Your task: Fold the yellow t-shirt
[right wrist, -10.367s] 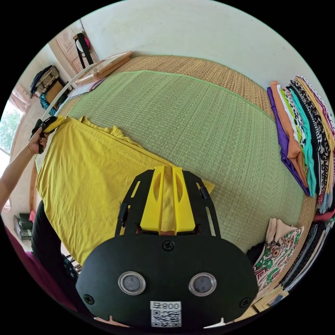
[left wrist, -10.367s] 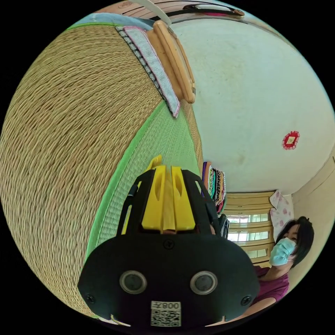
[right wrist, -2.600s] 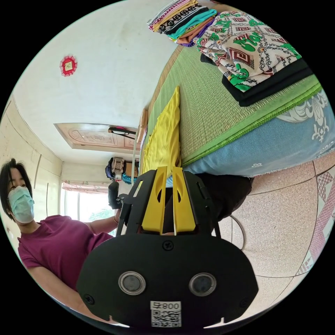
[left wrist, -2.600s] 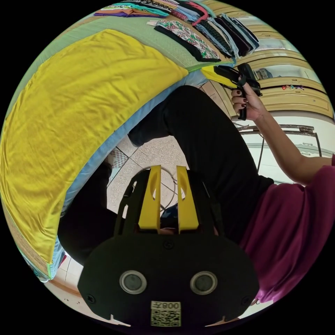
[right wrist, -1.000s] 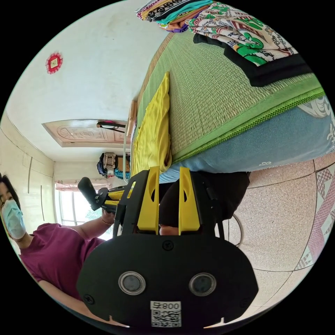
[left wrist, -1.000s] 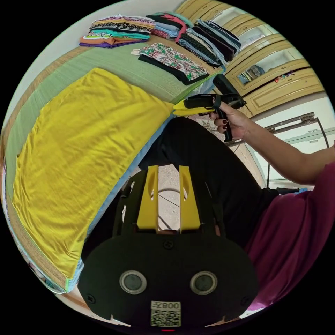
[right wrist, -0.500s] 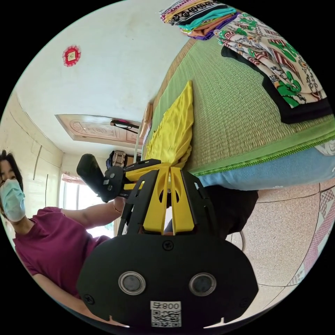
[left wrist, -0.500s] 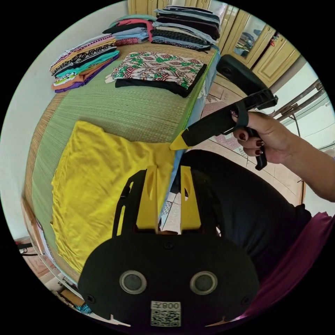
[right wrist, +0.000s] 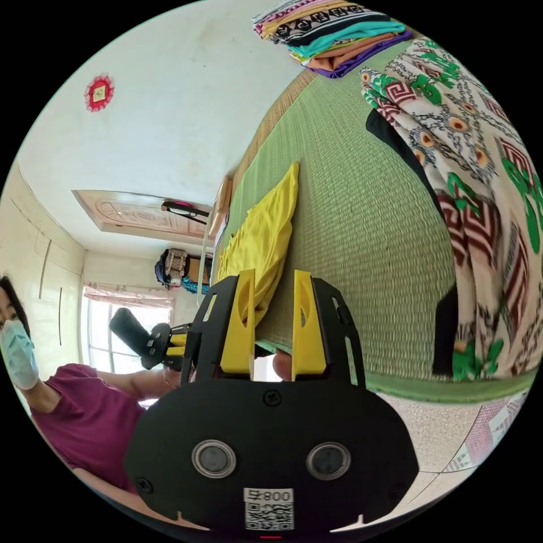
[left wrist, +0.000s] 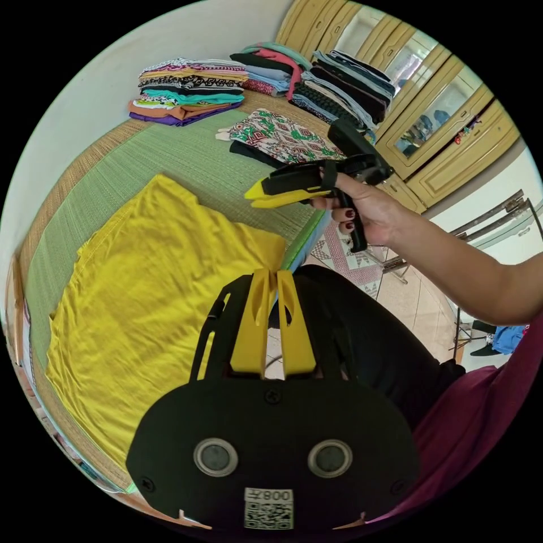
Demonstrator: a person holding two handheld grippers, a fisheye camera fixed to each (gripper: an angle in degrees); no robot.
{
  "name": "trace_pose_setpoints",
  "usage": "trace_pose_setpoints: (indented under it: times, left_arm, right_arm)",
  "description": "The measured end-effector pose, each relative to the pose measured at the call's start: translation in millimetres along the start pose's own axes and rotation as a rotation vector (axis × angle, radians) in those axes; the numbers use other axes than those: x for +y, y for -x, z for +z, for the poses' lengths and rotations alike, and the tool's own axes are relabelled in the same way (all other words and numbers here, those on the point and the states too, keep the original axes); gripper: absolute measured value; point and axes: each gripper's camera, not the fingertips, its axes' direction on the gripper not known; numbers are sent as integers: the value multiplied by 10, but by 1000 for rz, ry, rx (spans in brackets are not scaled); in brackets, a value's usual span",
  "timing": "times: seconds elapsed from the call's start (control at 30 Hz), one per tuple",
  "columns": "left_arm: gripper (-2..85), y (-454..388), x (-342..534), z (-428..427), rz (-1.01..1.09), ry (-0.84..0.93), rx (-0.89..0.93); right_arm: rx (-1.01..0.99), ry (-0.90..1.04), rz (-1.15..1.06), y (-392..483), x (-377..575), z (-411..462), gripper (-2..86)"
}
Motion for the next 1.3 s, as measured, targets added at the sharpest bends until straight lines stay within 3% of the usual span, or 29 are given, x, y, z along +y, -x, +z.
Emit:
trace_pose_setpoints:
  times: [0.67, 1.3]
  left_arm:
    - [24, 668, 147, -471, -76, -107, 176]
    - [25, 1192, 775, -1121, -123, -194, 269]
  right_arm:
    - [-8, 115, 13, -474, -1849, 1347, 80]
    - [9, 133, 13, -512, -2119, 1961, 21]
